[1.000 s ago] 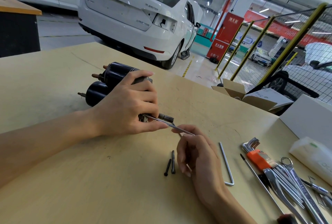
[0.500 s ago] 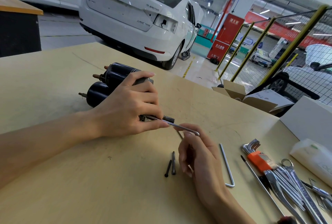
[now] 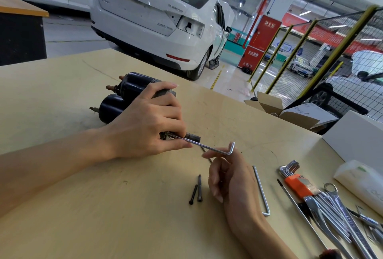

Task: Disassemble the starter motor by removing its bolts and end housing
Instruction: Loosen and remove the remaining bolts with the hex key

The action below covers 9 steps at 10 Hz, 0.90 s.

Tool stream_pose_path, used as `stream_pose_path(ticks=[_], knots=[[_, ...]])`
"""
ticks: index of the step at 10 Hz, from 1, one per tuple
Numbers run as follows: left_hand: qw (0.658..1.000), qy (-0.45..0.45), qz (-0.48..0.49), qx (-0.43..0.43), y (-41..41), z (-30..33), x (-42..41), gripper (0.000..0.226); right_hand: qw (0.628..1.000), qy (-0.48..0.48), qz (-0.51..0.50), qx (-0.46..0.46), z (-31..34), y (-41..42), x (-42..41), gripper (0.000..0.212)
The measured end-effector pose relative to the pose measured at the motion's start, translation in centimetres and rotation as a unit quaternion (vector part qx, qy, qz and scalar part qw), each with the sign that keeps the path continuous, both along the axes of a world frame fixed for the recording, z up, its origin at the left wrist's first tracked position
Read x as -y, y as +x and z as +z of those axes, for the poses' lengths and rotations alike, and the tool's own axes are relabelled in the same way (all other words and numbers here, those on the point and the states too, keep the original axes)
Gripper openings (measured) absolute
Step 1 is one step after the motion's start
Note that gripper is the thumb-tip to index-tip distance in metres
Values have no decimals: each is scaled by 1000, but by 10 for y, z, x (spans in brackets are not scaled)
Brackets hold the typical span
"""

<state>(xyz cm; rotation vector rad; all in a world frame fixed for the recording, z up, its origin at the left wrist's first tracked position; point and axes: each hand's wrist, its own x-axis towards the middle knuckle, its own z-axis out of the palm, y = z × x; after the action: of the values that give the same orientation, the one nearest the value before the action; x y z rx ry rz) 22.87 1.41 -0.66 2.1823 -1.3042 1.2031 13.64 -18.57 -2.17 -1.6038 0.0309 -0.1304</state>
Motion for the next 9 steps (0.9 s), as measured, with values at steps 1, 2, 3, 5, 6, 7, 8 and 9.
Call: stream_pose_path(ticks=[1, 2, 3, 5, 6, 7, 8, 9], knots=[[1000, 5, -1, -5, -1, 1, -1, 25, 1000, 9, 21, 2, 0, 0, 0, 60], [1000, 9, -1, -6, -1, 1, -1, 25, 999, 25, 44, -8, 0, 0, -1, 66], [1000, 12, 0, -11, -2, 1, -2, 27, 995, 53, 77, -30, 2, 0, -1, 72], [1000, 17, 3, -12, -2, 1, -2, 26, 990, 70, 121, -37, 2, -1, -2, 77], [1000, 21, 3, -13, -2, 1, -2, 25, 989, 74, 122, -37, 2, -1, -1, 76], [1000, 19, 1, -13, -2, 2, -2, 25, 988, 75, 126, -39, 3, -2, -2, 75], [1000, 20, 0, -14, -2, 2, -3, 25, 989, 73, 126, -37, 4, -3, -2, 73], [1000, 21, -2, -17, -3, 2, -3, 25, 992, 58, 109, -16, 4, -4, -2, 65]])
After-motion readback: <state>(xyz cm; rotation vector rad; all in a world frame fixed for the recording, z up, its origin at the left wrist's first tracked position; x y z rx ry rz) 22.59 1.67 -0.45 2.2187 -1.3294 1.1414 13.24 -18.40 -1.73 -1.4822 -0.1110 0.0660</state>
